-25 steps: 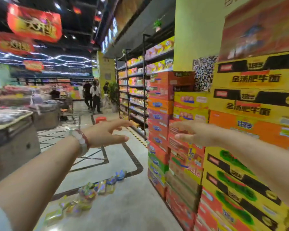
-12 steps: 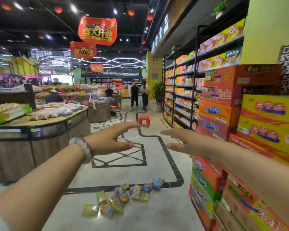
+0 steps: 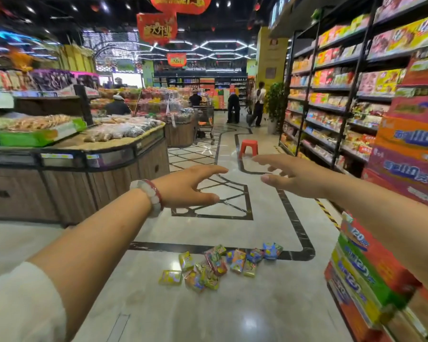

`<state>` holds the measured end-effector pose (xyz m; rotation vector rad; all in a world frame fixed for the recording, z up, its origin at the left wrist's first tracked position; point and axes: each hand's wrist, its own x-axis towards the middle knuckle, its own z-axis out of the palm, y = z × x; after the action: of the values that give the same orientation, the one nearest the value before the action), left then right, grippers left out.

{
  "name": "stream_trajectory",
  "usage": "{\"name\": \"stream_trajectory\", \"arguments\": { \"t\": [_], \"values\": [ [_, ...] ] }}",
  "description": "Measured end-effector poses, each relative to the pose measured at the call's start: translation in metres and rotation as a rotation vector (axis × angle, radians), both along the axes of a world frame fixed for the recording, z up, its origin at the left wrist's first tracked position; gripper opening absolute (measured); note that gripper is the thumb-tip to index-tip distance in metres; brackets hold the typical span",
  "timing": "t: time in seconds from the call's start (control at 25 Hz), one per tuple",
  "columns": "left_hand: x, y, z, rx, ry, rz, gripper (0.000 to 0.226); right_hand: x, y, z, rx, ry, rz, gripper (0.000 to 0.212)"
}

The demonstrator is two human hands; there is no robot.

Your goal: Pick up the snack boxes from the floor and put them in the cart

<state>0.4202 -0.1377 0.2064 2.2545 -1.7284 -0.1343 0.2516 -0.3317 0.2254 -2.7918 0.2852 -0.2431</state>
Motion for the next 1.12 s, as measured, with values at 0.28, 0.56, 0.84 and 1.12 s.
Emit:
{"name": "stream_trajectory", "arguments": {
  "t": [0.28, 0.56, 0.84, 1.12],
  "values": [
    [0.097, -0.043, -0.028, 0.036, 0.056, 0.005, 0.062, 0.103, -0.041, -0.033, 0.070, 0.034, 0.002, 0.054],
    [0.182, -0.131, -0.080, 0.039, 0.077, 0.021, 0.064, 0.192, -0.129, -0.079, 0.077, 0.102, 0.047, 0.054],
    [0.263, -0.238, -0.151, -0.046, 0.163, 0.136, 0.068, 0.292, -0.253, -0.153, 0.119, 0.220, 0.105, 0.055],
    [0.366, -0.302, -0.249, 0.016, 0.294, 0.254, 0.086, 0.413, -0.335, -0.237, 0.119, 0.299, 0.145, 0.057]
  ]
}}
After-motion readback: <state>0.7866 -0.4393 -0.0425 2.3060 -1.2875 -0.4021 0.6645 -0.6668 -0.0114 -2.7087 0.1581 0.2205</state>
